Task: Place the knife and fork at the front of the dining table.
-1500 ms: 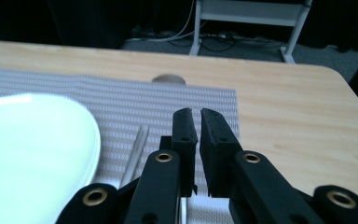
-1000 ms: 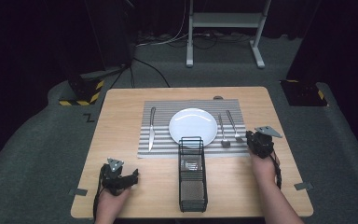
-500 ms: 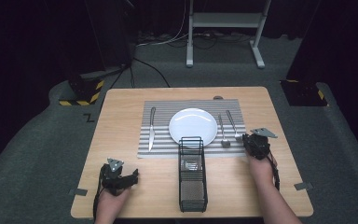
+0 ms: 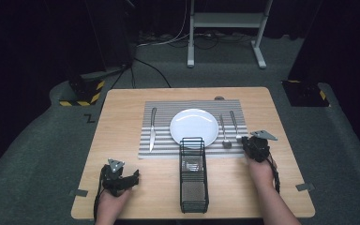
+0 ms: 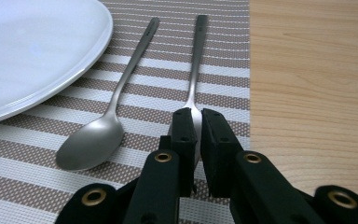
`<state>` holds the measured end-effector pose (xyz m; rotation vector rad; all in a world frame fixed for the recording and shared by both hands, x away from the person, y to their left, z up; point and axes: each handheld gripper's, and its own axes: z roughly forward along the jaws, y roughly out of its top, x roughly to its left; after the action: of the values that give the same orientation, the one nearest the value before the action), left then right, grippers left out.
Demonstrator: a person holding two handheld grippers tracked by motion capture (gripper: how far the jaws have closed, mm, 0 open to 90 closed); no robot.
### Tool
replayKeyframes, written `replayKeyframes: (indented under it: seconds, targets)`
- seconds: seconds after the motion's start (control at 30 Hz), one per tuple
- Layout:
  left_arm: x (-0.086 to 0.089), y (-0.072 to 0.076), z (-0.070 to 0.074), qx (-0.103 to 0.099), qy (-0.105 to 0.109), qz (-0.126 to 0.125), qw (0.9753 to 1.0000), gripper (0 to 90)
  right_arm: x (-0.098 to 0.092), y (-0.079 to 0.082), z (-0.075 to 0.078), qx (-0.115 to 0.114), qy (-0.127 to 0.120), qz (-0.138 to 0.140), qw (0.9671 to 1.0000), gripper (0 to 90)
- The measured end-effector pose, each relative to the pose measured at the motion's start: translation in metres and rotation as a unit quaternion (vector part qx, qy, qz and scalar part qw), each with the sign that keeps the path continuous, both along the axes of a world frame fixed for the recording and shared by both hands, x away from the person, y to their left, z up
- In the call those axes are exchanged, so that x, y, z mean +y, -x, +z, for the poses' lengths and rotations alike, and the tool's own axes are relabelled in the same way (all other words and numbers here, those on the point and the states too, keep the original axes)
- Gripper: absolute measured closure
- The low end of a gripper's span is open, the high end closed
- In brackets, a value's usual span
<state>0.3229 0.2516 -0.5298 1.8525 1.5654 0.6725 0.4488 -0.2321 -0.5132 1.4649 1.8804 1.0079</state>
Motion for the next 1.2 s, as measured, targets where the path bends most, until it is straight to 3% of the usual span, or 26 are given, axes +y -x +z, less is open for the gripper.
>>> replayKeyframes:
  seconds: [0.13,0.37,0.57,0.6,0.7,0.8,1.0,1.07,1.2]
  targets:
    - [0.000,0.000,0.000,0.000,0.000,0.000,1.0000,11.8,0.002,0.001,0.000,-0.002,-0.001,0.001,1.0000,80.2]
    - [0.000,0.000,0.000,0.000,0.000,0.000,1.0000,11.8,-0.001,0.013,0.010,-0.027,0.003,0.002,0.9996,70.4]
    - [0.000,0.000,0.000,0.000,0.000,0.000,1.0000,11.9,-0.010,0.034,0.012,-0.039,0.000,0.002,0.9992,58.3]
    - [0.000,0.000,0.000,0.000,0.000,0.000,1.0000,11.8,-0.014,0.043,0.011,-0.037,0.006,0.004,0.9993,52.0]
    - [0.000,0.000,0.000,0.000,-0.001,0.000,1.0000,11.9,-0.017,0.050,0.009,-0.028,0.010,0.006,0.9995,46.8]
    - [0.000,0.000,0.000,0.000,-0.001,0.001,1.0000,12.0,-0.027,0.070,0.003,-0.004,0.023,0.013,0.9997,34.8]
    - [0.000,0.000,0.000,0.000,-0.001,0.001,1.0000,12.1,-0.042,0.095,-0.004,0.021,0.046,0.019,0.9985,25.5]
    - [0.000,0.001,0.000,0.000,-0.001,0.001,1.0000,12.1,-0.051,0.105,-0.009,0.047,0.053,0.021,0.9972,20.6]
    - [0.000,0.001,0.000,0.000,-0.001,0.001,1.0000,12.1,-0.060,0.108,-0.011,0.059,0.037,0.032,0.9971,16.3]
